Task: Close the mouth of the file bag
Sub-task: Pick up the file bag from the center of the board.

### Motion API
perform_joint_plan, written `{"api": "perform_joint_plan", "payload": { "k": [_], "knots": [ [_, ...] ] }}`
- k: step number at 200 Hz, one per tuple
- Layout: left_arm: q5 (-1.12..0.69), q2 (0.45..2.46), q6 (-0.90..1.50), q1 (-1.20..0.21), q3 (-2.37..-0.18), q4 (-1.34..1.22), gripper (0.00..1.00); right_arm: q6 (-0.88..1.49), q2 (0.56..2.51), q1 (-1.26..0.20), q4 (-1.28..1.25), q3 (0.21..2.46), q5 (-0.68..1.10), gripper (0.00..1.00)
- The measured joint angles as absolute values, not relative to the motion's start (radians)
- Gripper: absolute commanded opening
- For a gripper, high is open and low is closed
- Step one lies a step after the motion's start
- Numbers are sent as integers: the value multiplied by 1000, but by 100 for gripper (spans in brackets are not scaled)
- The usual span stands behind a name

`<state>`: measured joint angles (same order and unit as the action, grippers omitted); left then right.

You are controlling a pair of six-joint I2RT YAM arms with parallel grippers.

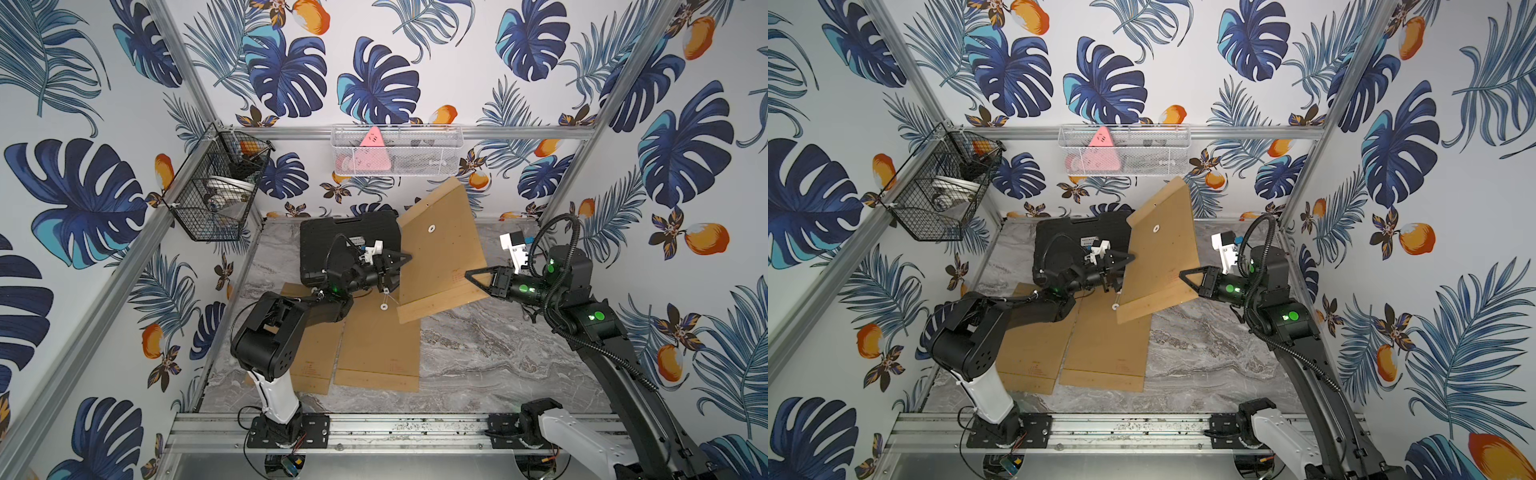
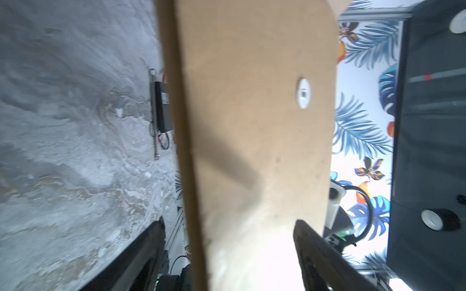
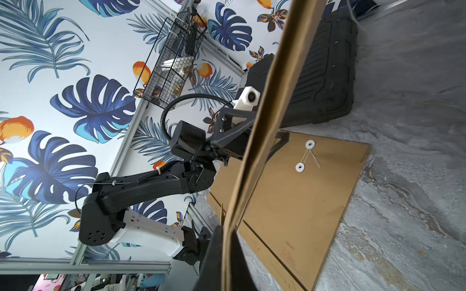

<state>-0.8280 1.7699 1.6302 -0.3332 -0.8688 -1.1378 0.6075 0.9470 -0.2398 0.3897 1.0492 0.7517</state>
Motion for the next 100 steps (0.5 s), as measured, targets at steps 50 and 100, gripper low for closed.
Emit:
{"api": "perform_joint_plan", "payload": {
  "k": [50, 100],
  "knots": [
    [-814, 1774, 1667, -260, -925, -1239, 46, 694, 877, -238, 303, 949, 809, 0],
    [-834, 1780, 1644, -216, -1021, -1229, 9, 793, 814, -235, 223, 817, 820, 0]
  ]
}}
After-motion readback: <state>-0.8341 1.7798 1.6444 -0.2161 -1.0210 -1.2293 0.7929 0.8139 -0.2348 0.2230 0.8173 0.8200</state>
